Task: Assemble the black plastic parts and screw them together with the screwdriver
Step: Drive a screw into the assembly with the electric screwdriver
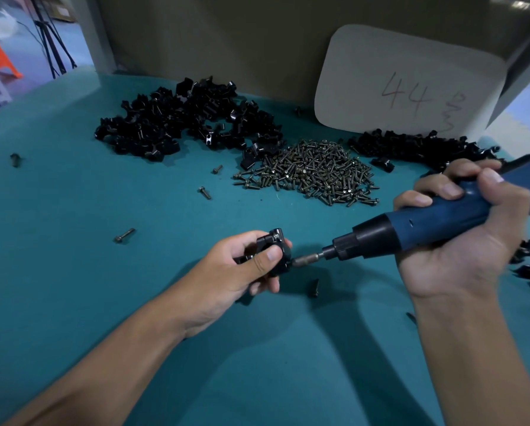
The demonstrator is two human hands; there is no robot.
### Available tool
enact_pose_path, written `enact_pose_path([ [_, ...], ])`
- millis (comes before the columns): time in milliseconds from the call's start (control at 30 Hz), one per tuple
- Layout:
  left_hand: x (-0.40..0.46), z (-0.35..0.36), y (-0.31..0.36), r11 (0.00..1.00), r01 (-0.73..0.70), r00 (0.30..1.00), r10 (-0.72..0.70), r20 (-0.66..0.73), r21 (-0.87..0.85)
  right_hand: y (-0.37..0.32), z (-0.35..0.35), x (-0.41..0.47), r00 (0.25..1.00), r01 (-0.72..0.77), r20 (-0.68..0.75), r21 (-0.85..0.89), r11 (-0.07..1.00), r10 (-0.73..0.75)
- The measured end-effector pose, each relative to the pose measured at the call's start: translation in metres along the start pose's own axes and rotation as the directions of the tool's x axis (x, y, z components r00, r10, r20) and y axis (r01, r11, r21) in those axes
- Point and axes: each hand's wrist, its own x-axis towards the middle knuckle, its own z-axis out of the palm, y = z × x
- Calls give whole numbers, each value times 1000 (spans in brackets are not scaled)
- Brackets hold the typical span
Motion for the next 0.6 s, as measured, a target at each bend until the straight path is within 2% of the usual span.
enact_pose_path([
  [600,1,4,1,994,45,998,-49,-44,-95,4,-2,0,999,-5,-38,1,1000,5],
])
